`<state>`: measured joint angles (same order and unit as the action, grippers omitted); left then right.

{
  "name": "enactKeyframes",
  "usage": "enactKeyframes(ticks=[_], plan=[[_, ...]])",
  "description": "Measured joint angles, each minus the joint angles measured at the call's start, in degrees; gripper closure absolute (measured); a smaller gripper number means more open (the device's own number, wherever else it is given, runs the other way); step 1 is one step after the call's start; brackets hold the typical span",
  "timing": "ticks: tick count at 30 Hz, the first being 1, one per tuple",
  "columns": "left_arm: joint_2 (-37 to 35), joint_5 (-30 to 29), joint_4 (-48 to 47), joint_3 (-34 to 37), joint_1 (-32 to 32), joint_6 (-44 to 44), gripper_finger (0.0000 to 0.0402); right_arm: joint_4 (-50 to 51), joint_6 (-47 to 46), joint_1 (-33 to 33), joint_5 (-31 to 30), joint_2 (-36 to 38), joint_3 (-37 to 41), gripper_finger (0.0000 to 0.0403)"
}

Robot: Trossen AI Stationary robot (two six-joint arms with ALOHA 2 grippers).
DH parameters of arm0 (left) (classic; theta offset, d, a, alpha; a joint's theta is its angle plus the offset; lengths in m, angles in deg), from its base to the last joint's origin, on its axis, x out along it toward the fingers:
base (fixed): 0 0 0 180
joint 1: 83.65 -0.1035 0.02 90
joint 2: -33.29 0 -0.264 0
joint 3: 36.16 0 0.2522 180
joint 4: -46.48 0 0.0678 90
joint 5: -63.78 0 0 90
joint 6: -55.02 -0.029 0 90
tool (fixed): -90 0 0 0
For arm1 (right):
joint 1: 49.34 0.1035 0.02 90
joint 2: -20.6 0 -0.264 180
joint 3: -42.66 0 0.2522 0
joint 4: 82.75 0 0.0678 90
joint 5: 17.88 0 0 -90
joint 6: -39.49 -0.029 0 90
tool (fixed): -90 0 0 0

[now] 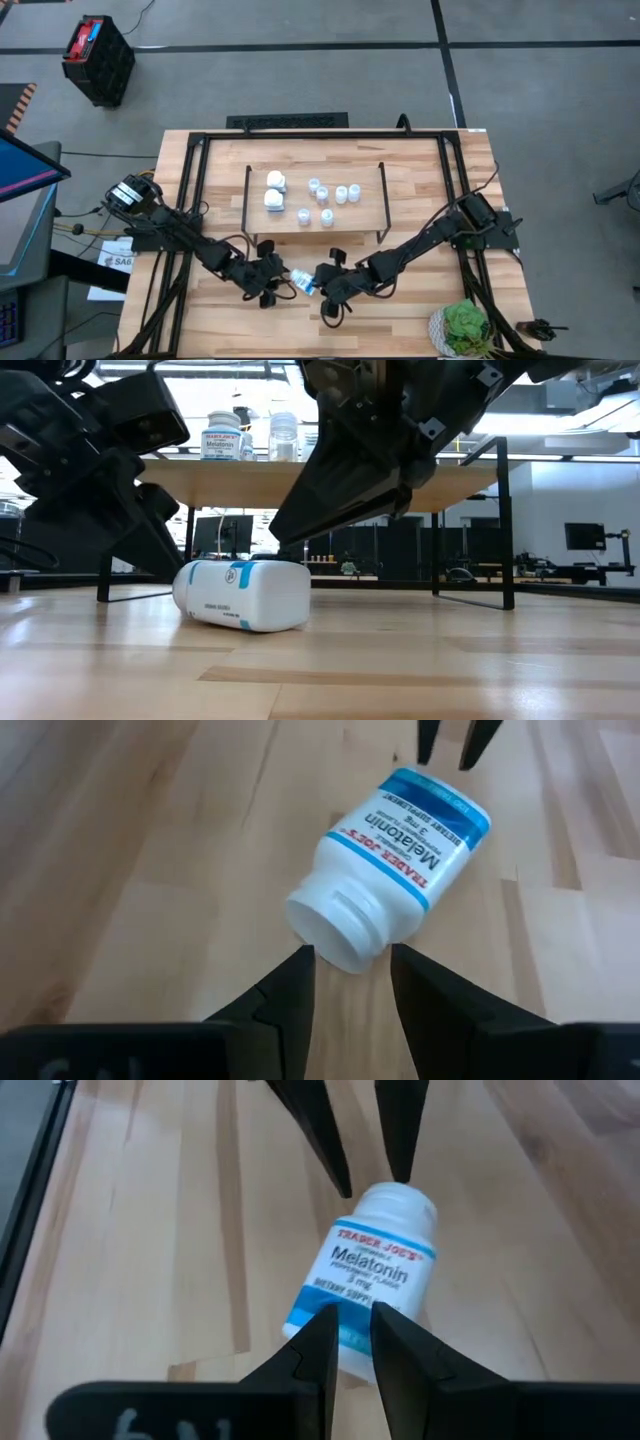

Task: Pick and place medicine bottles onto shelf by color
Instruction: Put the white blue pill bottle on the shelf

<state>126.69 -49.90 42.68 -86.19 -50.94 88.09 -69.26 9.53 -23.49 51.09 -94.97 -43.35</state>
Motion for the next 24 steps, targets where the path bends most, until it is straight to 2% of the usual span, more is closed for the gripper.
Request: enactKeyframes(ticks=[4, 18, 24], plan=[[0.0, 1.15, 0.07, 0.0, -0.72, -1.67, 0.0282, 0.11, 0.0, -0.2, 0.23, 0.0, 0.0, 0.0317], [0.0, 11.86, 4.92, 0.0, -0.93, -3.92, 0.0282, 5.3, -2.99, -0.07, 1.67, 0.02, -0.02, 0.0317], [0.0, 11.18, 5.53, 0.0, -0.9, -3.94, 0.0282, 5.45, -3.08, -0.14, 3.3, 0.07, -0.02, 0.0317]])
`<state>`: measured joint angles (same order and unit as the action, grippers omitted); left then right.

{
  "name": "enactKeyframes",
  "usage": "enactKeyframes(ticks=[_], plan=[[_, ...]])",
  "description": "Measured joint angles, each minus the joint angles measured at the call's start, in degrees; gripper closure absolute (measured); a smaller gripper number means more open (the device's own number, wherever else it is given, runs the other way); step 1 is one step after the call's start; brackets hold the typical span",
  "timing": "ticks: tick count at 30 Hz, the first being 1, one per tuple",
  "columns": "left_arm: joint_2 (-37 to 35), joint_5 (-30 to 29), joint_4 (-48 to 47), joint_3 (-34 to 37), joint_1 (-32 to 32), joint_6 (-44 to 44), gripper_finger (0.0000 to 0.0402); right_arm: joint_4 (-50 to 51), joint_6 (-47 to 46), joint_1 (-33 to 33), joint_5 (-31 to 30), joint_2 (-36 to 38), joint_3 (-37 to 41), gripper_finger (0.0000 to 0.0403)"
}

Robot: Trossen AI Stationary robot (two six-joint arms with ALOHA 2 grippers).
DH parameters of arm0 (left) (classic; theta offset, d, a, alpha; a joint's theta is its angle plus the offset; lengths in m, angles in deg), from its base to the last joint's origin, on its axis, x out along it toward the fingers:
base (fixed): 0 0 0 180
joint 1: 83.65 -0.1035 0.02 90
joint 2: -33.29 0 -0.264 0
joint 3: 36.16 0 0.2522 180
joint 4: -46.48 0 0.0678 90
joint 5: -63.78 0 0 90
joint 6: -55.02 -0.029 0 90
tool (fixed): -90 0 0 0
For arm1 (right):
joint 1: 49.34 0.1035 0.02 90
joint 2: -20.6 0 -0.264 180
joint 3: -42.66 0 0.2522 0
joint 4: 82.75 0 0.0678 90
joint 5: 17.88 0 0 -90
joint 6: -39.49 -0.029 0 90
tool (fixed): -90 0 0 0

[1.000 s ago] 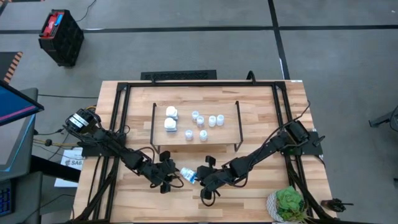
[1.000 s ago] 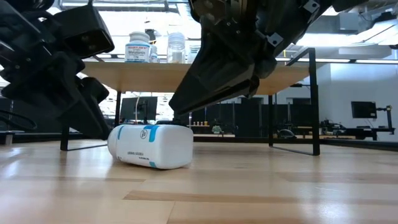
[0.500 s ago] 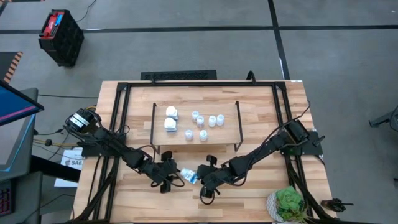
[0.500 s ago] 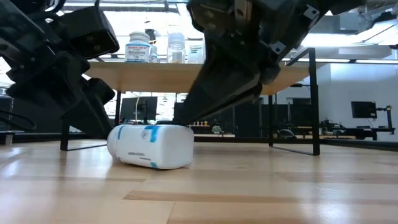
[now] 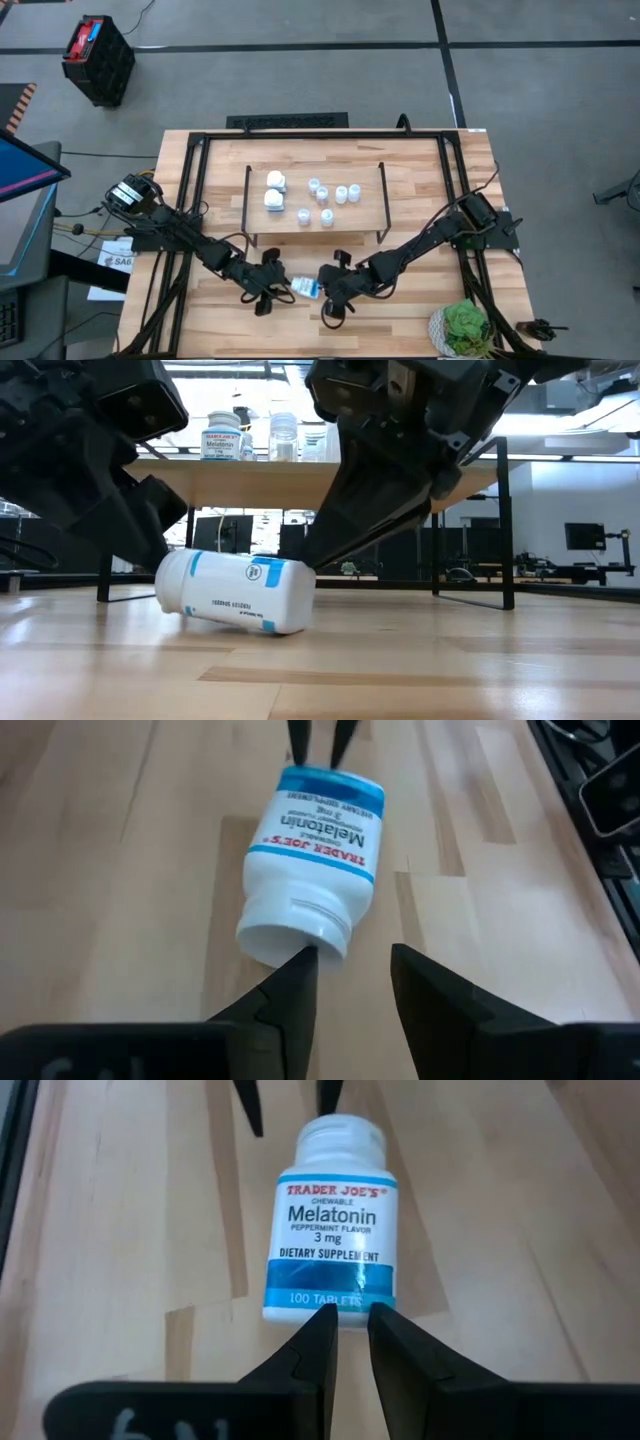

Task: Pick and place medicine bottles onto shelf by color
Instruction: Put the white blue pill bottle on the shelf

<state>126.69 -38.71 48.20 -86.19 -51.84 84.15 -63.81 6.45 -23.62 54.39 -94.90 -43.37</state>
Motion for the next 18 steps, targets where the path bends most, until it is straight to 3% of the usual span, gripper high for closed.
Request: enactKeyframes(ticks=[12, 18], plan=[[0.0, -1.68, 5.55, 0.04, 0.04, -2.41, 0.0282, 0.91, -0.11, 0.07, 3.41, 0.13, 0.0, 0.0317], [-0.05, -1.72, 13.01, -0.09, -0.07, -5.96, 0.0282, 1.35, -0.08, 0.0, 4.57, -0.18, 0.0, 0.0317]])
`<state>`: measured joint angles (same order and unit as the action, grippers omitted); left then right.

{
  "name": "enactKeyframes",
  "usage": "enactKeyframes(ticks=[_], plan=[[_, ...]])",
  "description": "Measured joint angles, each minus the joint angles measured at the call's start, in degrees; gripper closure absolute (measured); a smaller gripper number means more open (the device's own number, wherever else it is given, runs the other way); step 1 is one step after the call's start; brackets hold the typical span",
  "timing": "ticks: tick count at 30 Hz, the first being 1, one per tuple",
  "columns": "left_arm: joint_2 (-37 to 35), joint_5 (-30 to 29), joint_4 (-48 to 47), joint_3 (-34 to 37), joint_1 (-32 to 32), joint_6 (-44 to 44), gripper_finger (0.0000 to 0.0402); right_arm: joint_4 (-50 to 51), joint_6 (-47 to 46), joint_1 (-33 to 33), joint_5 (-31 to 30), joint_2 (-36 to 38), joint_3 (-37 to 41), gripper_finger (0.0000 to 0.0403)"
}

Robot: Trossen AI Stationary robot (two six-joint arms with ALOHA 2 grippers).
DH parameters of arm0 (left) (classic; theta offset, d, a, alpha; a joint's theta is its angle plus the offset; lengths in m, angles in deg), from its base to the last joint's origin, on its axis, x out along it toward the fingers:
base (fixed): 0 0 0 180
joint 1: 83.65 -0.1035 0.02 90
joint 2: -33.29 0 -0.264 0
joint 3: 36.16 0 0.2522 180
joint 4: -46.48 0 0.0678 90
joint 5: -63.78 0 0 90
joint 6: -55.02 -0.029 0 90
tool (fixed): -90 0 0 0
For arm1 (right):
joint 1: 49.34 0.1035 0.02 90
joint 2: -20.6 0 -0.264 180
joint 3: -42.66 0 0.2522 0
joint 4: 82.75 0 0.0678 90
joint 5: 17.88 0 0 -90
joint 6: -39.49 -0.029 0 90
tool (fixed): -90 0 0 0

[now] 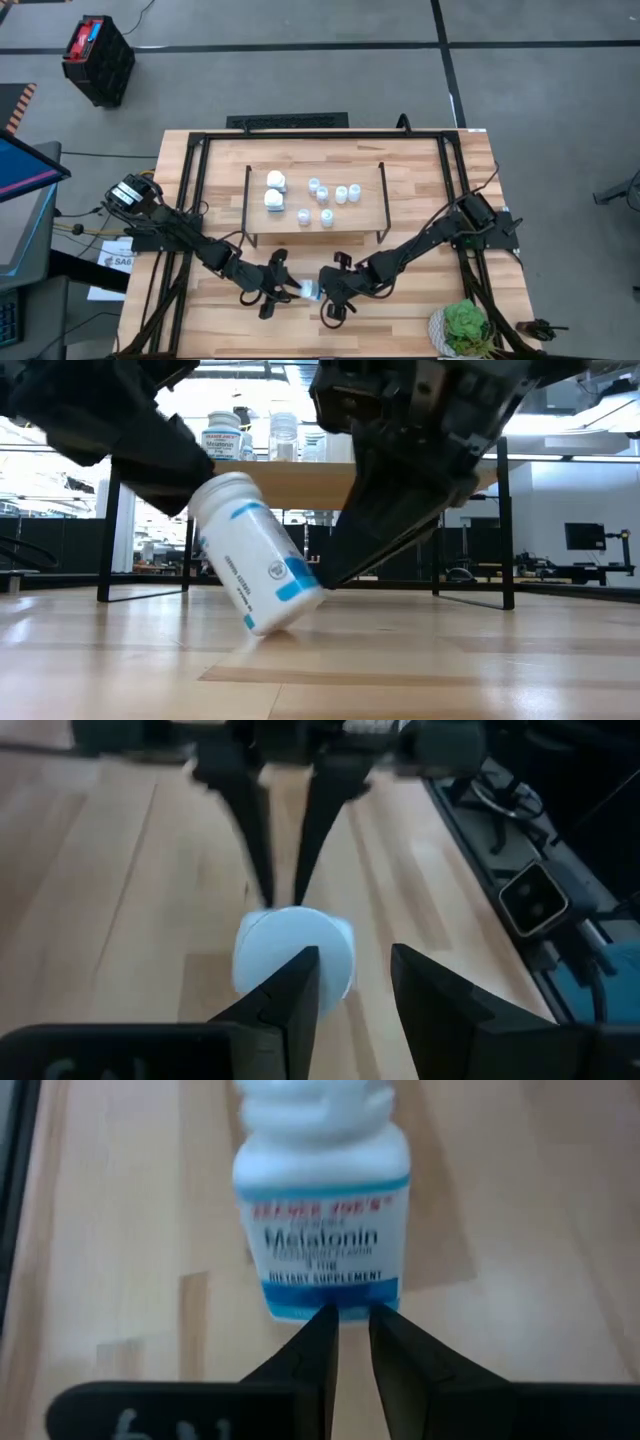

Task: Pick and place medicine bottles onto shelf by color
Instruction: Put the white blue pill bottle on the shelf

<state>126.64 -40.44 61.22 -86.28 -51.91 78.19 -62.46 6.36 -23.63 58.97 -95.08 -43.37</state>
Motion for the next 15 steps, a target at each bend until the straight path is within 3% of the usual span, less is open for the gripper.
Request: enactKeyframes(ticks=[15], plan=[[0.07, 0.29, 2.2, -0.5, -0.24, -1.59, 0.0282, -0.26, 0.12, -0.98, -0.33, 0.0, 0.0, 0.0317]])
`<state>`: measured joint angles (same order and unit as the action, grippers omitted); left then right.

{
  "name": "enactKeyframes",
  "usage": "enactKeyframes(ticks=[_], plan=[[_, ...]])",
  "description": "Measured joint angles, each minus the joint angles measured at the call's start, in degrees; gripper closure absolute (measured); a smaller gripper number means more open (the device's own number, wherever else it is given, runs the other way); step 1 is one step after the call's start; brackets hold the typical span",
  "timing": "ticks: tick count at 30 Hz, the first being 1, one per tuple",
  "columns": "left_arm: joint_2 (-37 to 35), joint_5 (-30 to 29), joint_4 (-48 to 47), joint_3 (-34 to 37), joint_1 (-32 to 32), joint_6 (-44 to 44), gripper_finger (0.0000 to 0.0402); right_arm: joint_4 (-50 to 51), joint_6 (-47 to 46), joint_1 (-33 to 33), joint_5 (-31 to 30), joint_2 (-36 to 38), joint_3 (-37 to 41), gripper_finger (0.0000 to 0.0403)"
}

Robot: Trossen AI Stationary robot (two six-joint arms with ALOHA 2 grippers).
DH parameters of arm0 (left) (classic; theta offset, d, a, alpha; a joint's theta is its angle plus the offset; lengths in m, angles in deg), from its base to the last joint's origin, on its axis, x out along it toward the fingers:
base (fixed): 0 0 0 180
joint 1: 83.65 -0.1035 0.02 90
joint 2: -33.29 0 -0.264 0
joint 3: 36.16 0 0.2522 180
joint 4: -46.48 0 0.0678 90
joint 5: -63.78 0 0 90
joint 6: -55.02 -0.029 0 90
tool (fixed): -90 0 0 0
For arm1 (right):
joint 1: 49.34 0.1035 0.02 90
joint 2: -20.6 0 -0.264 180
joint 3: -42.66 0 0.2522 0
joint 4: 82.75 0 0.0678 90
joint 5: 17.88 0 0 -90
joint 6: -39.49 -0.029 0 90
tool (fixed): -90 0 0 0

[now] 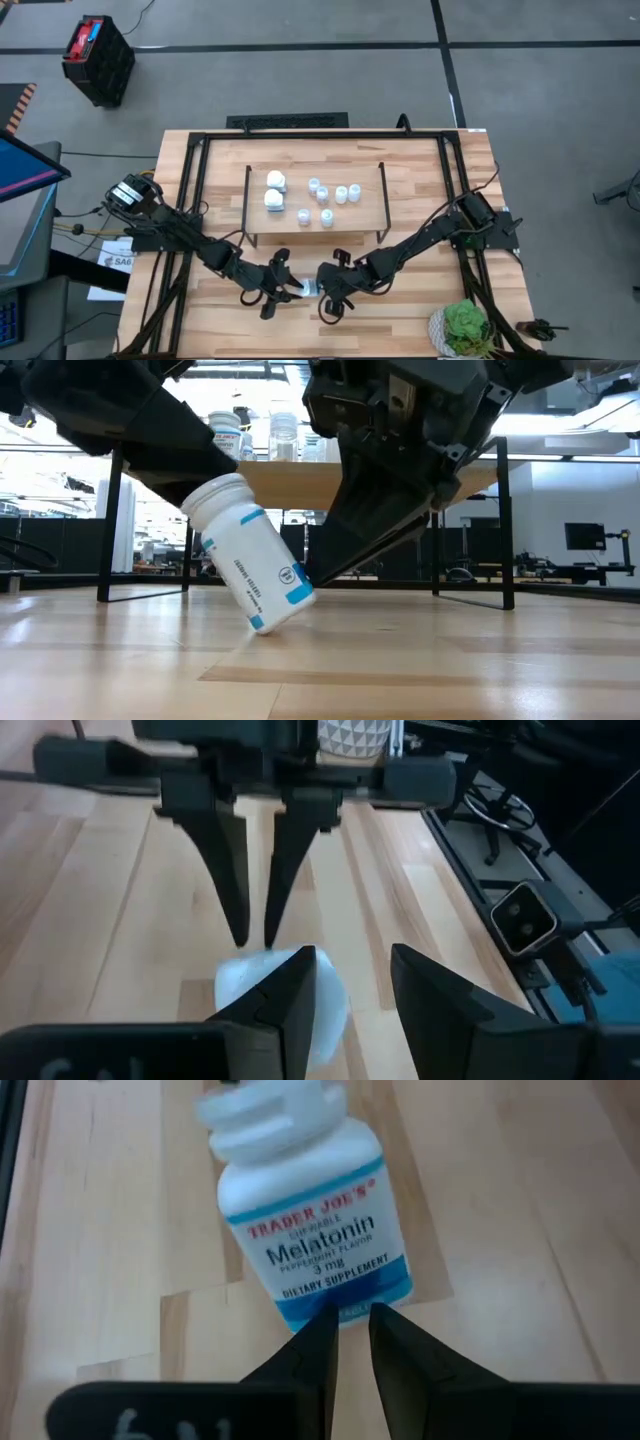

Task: Pick and place medicine bottles onto shelf by color
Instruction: Put the white blue pill bottle on the shelf

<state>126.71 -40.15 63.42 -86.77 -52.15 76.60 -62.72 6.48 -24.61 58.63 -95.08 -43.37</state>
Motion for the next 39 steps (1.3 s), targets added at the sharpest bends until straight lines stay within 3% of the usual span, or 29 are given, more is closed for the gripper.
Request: enactKeyframes(ticks=[11, 16, 22, 29, 39], plan=[[0.01, 0.11, -4.75, -4.37, -0.92, -4.5, 0.0282, 0.12, -0.01, -0.13, 0.12, 0.02, 0.0, 0.0317], [-0.94, 0.52, -18.34, -7.54, -0.15, -1.41, 0.0282, -1.33, 0.48, -0.12, -0.11, 0.02, 0.0, 0.0317], [-4.29, -2.05, -34.93, -11.66, 2.32, 3.44, 0.0282, -8.5, 7.22, 0.41, -0.32, 0.11, 0.0, 0.0317], [-5.97, -0.11, -50.27, -12.48, 6.89, 16.02, 0.0282, -13.42, 9.45, 0.54, -0.23, 0.13, -0.02, 0.0317], [-5.15, 0.13, -47.52, -9.58, 9.97, 23.71, 0.0282, -14.05, 9.6, -0.57, 0.42, 0.13, -0.02, 0.0317]])
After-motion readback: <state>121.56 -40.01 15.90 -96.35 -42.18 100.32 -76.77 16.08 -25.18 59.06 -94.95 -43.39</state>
